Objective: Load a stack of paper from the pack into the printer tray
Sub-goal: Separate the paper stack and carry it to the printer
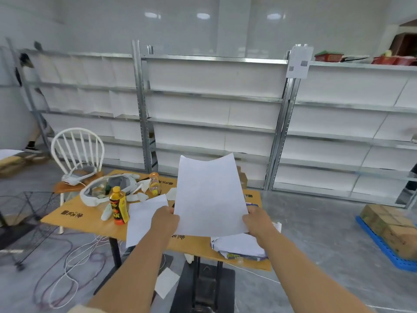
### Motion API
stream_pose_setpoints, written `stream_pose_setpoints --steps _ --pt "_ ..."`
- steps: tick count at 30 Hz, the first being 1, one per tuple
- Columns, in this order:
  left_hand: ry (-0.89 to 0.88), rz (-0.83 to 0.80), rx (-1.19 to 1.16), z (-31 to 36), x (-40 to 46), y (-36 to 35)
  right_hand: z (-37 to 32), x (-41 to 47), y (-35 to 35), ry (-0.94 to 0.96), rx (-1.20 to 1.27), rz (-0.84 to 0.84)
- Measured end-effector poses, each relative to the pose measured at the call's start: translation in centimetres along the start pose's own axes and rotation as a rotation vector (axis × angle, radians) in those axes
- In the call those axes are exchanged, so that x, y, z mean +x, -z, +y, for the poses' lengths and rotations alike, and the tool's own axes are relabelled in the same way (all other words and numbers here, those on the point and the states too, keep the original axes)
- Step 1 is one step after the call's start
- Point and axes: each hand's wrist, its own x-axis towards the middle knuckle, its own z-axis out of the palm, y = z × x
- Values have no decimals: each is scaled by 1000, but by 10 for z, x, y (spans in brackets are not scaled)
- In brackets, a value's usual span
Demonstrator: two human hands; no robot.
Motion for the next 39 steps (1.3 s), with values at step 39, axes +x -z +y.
stream_pose_setpoints --steps 39 --pt "432 954 -132 -274 -122 407 -178 -184 -487 605 -178 -905"
